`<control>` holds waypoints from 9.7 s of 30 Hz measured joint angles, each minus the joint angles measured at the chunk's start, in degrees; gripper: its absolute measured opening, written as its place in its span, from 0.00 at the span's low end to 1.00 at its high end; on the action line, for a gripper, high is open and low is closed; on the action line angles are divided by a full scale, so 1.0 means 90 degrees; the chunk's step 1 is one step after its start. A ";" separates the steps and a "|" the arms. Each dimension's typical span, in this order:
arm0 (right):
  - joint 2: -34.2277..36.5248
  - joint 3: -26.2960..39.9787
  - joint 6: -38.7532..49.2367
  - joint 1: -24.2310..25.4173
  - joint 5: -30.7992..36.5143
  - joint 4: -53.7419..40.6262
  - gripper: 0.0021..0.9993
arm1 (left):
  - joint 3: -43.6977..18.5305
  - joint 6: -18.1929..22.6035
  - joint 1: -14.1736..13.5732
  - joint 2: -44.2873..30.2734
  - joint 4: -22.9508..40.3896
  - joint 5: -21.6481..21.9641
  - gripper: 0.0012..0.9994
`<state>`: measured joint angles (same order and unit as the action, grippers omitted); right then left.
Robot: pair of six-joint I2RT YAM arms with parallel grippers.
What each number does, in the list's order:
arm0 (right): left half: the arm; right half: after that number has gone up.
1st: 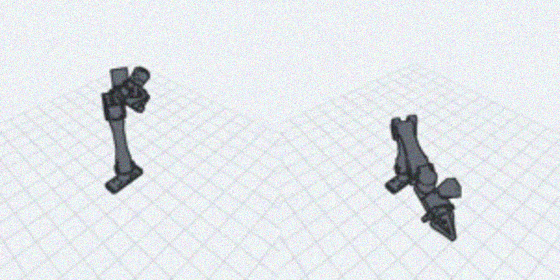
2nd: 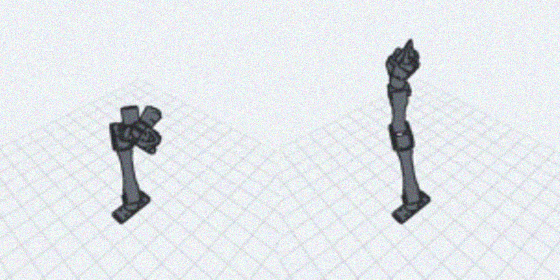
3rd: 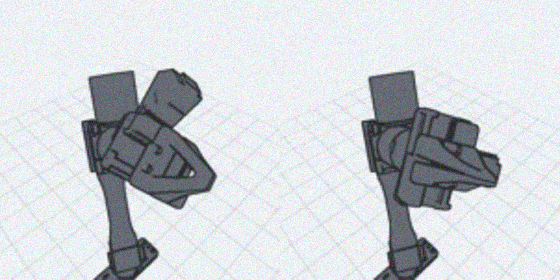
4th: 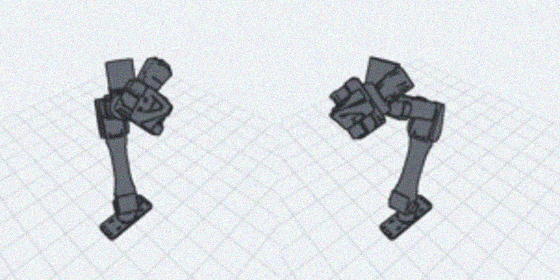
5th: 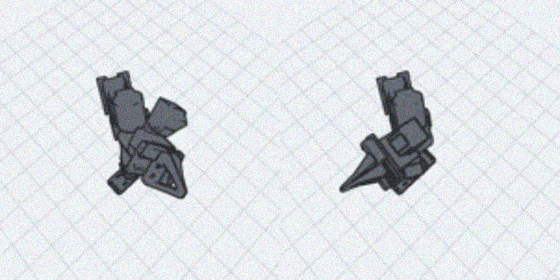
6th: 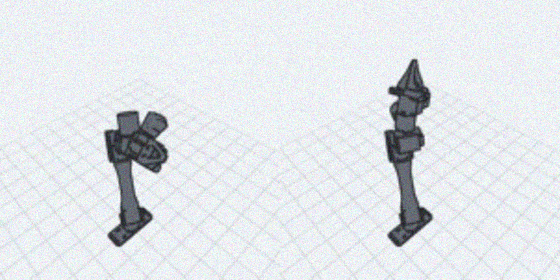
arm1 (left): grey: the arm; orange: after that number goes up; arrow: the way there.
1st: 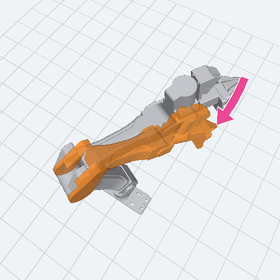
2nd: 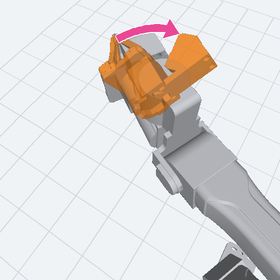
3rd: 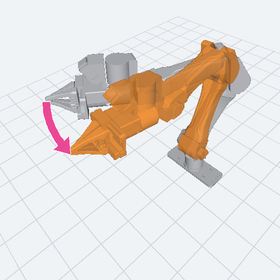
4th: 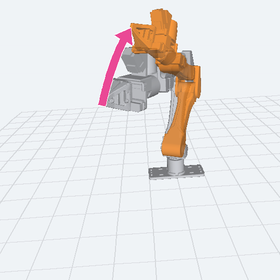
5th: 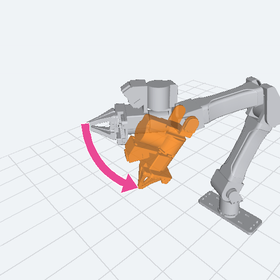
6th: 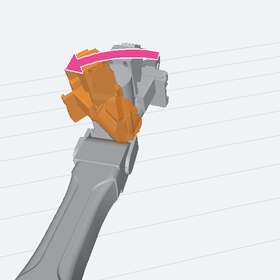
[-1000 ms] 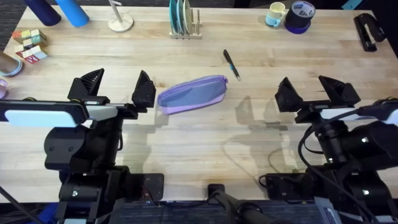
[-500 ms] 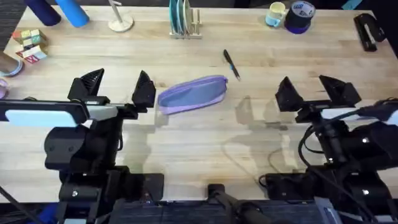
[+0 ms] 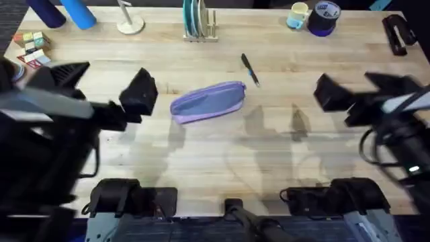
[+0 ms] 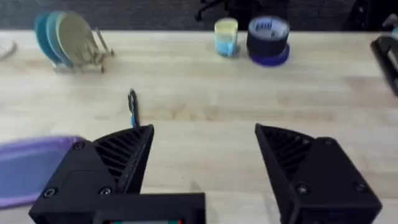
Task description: Unzip the bag, pick up the pens from the table one at a time and place them inside, then zip the bag closed.
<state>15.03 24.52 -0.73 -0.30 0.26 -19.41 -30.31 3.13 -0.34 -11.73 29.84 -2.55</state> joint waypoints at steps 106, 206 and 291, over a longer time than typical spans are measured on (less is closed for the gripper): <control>0.3373 0.2522 0.0134 0.0000 -0.0752 -0.0562 1.00 | -0.3677 0.9993 0.1197 -0.9793 0.4267 -0.4769 0.27; 0.8444 0.2583 -0.0710 -0.0896 -0.5463 0.1219 1.00 | -0.3677 0.9997 0.1190 -0.9791 0.4207 -0.4813 0.04; 0.7642 0.4028 0.0803 -0.4581 -0.1791 0.1119 0.03 | -0.3674 0.9999 0.1258 -0.9792 0.4278 -0.4053 0.04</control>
<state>83.81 60.77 6.49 -41.52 -15.86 -9.34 -63.37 93.12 10.98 -99.86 68.34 -39.03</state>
